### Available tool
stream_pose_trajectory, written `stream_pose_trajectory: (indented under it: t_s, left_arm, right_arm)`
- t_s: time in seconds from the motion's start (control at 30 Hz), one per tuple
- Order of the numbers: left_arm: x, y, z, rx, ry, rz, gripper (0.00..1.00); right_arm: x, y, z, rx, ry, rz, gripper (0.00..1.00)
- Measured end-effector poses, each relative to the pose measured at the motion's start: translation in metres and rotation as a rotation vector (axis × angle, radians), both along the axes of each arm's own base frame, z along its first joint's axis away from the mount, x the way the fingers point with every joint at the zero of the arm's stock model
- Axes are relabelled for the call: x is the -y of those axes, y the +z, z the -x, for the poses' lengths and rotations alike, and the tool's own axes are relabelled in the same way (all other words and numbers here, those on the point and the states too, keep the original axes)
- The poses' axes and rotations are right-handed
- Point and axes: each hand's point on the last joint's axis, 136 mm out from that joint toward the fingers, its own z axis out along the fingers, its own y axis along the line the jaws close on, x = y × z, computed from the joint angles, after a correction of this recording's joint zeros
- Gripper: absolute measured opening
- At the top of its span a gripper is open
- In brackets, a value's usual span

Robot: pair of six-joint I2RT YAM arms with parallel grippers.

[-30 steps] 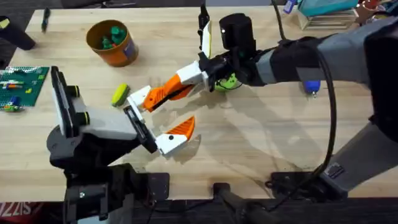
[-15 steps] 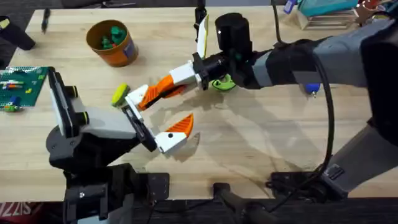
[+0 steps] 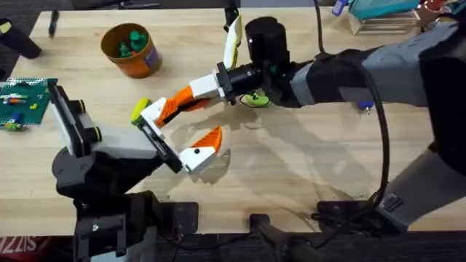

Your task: Pick up the gripper from the table and insert it into the empty holder that is missing its gripper. Then pick up a screw, insert it into the mounting hole, and use the screwdriver to tighten it. Finally, clean up the table by picking up the vegetable and placing it into the bucket.

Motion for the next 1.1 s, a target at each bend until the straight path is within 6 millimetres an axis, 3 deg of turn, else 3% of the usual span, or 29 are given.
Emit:
stream_pose_trajectory:
  t_s: [0.93, 1.1]
  left_arm:
    - [-0.006, 0.000, -0.006, -0.002, 0.047, -0.002, 0.986]
    - [-0.005, 0.000, -0.005, -0.001, 0.042, -0.002, 0.986]
  right_arm:
    - [-0.011, 0.001, -0.003, 0.040, -0.086, 0.020, 0.020]
    - [-0.010, 0.000, -0.001, 0.036, -0.078, 0.020, 0.167]
